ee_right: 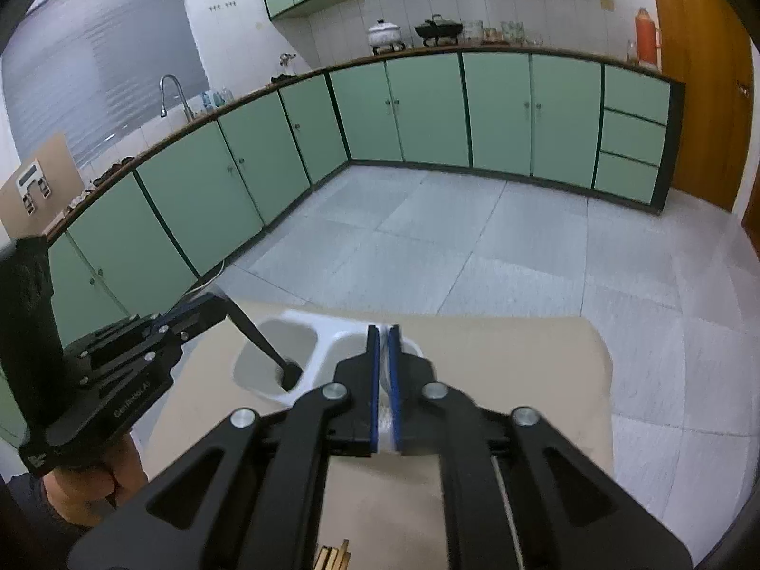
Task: Organize utensils
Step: 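Carry both spoons over the white holder and open both tools to drop them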
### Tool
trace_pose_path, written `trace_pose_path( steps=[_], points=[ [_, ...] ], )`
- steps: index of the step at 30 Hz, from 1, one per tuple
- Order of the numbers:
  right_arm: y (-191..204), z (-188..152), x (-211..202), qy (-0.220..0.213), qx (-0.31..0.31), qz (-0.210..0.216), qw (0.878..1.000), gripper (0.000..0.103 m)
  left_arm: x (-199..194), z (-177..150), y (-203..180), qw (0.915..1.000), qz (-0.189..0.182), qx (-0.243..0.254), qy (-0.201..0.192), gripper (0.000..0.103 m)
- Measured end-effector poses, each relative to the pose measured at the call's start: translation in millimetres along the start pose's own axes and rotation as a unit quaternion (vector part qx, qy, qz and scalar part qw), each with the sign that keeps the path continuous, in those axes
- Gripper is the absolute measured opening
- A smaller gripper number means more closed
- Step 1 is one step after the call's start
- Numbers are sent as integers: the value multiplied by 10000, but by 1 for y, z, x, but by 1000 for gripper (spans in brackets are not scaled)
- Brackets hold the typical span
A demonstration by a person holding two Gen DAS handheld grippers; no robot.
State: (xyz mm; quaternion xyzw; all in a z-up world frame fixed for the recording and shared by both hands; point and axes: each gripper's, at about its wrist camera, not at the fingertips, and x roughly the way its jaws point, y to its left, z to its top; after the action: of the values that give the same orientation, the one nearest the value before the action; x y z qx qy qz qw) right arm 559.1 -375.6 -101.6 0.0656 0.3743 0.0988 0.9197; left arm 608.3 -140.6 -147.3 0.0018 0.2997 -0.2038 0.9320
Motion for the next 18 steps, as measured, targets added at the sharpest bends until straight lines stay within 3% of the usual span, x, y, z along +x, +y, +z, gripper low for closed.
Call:
trace_pose_path(
  steps=[4,8,12,14,18],
  points=[
    [-1,-6,-16,-119,100,18,9999,22,-17,-8,7,9999,99,-2,-36,32],
    [0,-26,-54,-282,96,112,9995,23,-66,-17,14,9996,174,8,-217,51],
    [7,-86,-108,-472,-13,161,9988,28,-124,-46,12,9986,298,139,-406,63],
    [14,-118,-128,-522,-113,119,9985,29,-158,-76,8,9976,434,191,-512,71],
    [41,-210,-161,-608,-464,-174,9969,31,-206,-133,-5,9967,571,142,-568,86]
  ],
)
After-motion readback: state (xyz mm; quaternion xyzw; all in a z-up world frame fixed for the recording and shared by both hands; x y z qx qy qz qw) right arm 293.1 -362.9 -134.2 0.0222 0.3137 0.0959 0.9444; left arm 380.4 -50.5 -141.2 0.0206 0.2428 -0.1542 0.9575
